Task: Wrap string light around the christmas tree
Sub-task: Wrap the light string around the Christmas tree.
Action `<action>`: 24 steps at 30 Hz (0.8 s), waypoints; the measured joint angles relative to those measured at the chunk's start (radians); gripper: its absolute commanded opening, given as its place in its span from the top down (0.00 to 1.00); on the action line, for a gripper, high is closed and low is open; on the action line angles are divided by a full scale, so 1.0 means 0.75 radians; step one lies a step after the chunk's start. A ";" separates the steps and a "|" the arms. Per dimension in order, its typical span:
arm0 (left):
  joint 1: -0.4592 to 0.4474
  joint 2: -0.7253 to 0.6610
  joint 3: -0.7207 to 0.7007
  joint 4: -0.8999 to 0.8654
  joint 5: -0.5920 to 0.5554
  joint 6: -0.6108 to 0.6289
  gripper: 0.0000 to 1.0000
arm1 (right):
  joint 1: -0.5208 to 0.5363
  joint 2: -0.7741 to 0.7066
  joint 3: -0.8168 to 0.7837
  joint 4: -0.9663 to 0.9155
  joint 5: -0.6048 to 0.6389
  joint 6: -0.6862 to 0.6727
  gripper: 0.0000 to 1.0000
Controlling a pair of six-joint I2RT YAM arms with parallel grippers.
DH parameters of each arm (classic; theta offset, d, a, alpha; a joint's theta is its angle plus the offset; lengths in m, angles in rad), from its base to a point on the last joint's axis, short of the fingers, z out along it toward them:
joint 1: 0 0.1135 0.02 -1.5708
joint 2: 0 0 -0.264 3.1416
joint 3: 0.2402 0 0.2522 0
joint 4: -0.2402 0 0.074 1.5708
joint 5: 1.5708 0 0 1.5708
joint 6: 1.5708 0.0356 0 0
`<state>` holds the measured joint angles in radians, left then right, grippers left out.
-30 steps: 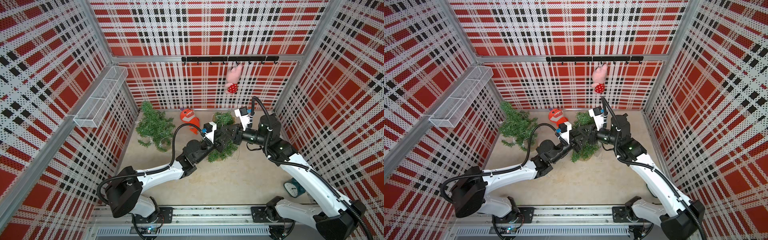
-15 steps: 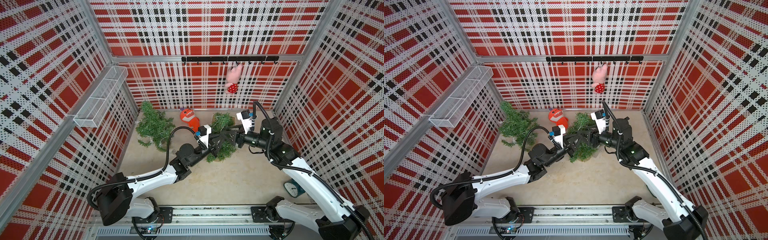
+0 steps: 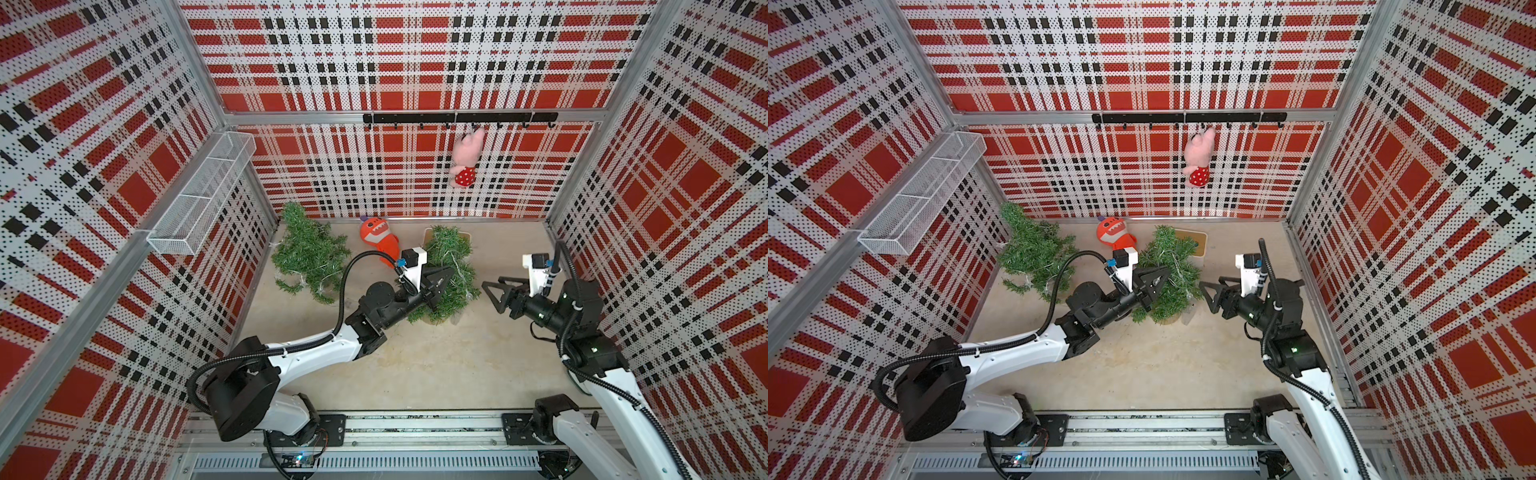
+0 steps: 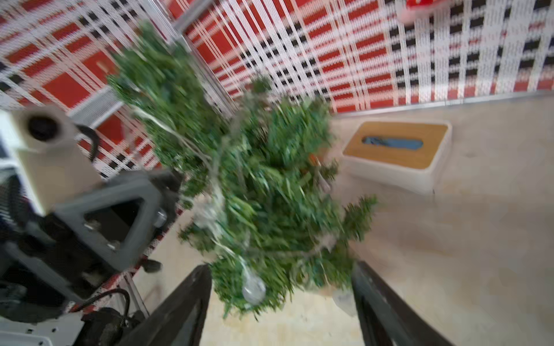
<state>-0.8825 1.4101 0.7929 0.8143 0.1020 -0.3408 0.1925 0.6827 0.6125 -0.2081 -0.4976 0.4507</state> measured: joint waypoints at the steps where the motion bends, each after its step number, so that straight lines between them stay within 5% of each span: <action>1: 0.000 0.000 0.002 0.000 0.000 0.000 0.98 | 0.015 -0.034 -0.092 0.025 0.032 0.016 0.28; 7: -0.001 0.000 0.002 -0.012 0.000 0.001 0.98 | 0.331 -0.175 -0.567 0.348 0.357 0.070 0.30; 16: -0.029 0.000 0.044 -0.061 -0.008 0.016 0.98 | 0.539 0.427 -0.633 1.081 0.722 0.085 0.35; 20: -0.038 0.000 0.046 -0.070 -0.013 0.022 0.98 | 0.545 0.630 -0.628 1.332 0.799 0.096 0.64; 24: -0.037 0.000 0.046 -0.090 -0.022 0.036 0.98 | 0.546 0.632 -0.626 1.417 0.806 0.116 0.91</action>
<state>-0.9100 1.4101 0.8276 0.7467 0.0856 -0.3138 0.6022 1.1568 0.1429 0.8547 0.1070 0.5381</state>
